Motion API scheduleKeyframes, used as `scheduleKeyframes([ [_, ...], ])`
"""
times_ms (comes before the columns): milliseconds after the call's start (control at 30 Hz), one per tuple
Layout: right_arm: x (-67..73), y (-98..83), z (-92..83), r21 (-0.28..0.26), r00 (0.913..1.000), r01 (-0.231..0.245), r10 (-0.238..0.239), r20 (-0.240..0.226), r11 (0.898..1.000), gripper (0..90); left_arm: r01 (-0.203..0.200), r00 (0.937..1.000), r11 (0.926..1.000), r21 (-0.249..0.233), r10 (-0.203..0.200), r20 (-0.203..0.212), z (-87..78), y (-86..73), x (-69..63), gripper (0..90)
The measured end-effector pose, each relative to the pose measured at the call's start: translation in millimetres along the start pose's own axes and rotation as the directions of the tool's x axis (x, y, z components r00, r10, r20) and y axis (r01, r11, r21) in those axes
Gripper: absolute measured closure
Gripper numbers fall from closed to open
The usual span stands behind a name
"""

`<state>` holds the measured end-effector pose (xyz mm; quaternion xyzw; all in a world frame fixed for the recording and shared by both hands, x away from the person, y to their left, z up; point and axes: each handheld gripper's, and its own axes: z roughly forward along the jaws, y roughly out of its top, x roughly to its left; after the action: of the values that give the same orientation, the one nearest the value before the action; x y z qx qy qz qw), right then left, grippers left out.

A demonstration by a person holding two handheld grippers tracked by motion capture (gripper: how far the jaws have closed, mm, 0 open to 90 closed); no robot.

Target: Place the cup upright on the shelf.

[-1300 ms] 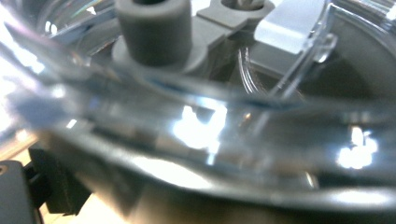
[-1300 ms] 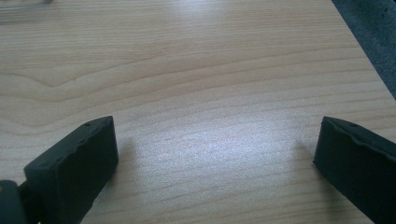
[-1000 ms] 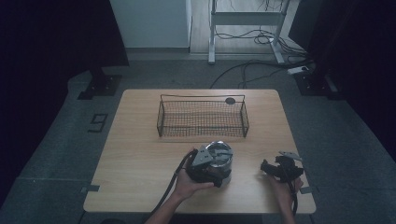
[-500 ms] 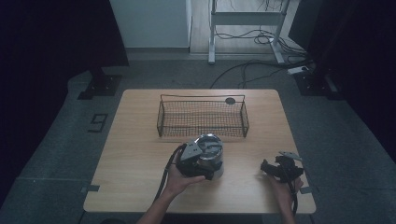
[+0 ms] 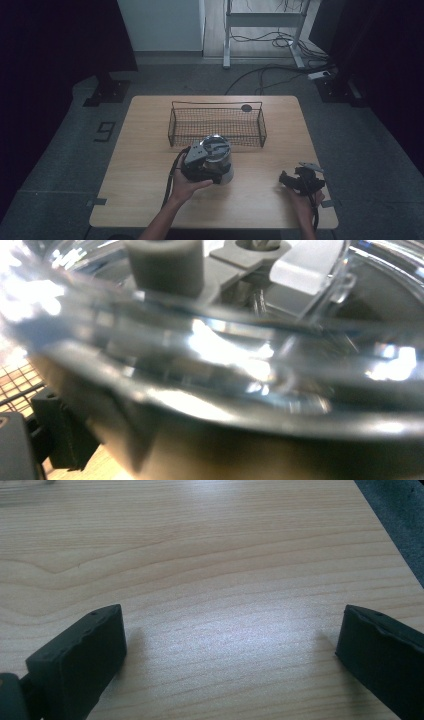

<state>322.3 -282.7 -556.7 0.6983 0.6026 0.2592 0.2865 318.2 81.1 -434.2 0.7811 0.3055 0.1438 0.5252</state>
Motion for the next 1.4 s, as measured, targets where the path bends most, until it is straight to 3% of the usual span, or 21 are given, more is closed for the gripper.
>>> scheduleKeyframes([
  [667, -0.3, 0.1, 0.1, -0.001, 1.0000, 0.001, -0.001, 0.003, 1.000, 0.0, 0.014, 0.9996, 0.9996, -0.026, -0.015, -0.023, -11.2, 25.2, 16.2, 4.0],
  [1400, -0.6, 0.1, 0.2, -0.002, 1.0000, 0.002, -0.002, 0.004, 1.000, 0.0, 0.021, 0.9982, 0.9990, -0.040, -0.023, -0.055, -10.3, 52.5, 33.9, 4.0],
])
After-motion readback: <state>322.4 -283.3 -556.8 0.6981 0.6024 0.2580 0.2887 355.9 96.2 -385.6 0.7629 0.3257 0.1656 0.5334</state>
